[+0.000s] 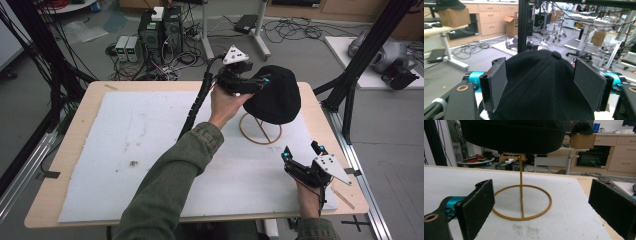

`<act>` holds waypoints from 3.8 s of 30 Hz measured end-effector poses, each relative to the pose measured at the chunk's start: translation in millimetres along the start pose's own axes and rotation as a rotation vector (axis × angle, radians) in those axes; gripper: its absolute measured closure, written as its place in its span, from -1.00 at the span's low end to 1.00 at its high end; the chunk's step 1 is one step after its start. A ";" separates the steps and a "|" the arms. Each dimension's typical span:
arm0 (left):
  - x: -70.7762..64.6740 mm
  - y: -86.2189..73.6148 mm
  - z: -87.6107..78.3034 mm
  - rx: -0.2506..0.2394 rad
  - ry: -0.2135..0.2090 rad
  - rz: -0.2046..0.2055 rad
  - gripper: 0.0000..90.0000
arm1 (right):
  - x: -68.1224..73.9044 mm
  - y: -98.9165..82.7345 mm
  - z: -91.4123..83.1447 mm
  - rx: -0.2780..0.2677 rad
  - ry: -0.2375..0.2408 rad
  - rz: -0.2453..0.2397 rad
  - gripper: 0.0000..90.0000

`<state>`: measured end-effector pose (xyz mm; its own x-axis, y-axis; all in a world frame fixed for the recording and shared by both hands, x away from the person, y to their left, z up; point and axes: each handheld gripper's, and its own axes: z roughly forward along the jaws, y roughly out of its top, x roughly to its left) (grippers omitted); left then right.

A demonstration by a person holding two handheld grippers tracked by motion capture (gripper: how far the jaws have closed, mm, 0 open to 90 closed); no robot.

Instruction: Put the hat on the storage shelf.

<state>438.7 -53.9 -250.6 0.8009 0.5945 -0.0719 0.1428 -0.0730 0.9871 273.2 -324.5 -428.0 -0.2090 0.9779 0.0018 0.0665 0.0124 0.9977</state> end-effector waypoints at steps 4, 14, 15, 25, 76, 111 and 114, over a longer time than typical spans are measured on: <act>3.5 -2.6 -16.4 -0.001 0.019 0.006 -0.41 | 1.5 0.3 0.3 0.000 0.004 -0.001 -0.87; 11.6 -9.8 -49.2 0.007 0.063 0.024 -0.43 | 8.4 0.9 5.1 -0.002 0.022 -0.002 -0.87; 12.6 -11.2 -51.2 0.005 0.063 0.020 -0.43 | 8.6 1.1 6.1 -0.006 0.023 -0.007 -0.87; 24.6 -37.3 -72.3 -0.002 0.110 -0.002 -0.44 | 14.8 0.7 11.1 0.002 0.044 -0.008 -0.87; 64.6 -158.7 -281.4 -0.081 0.596 -0.064 -0.56 | 17.4 -0.4 10.5 0.012 0.031 0.005 -0.87; 60.8 -218.7 -333.9 -0.072 0.688 -0.068 -0.56 | 14.1 -3.5 11.1 0.020 0.004 0.020 -0.87; 61.6 -219.2 -334.2 -0.067 0.682 -0.071 -0.56 | 14.2 -3.8 11.5 0.022 0.006 0.015 -0.87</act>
<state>262.3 266.3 -423.5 0.2423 0.9688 -0.0522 0.1276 0.0215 0.9916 281.2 -308.3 -432.5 -0.2139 0.9767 0.0176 0.0914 0.0021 0.9958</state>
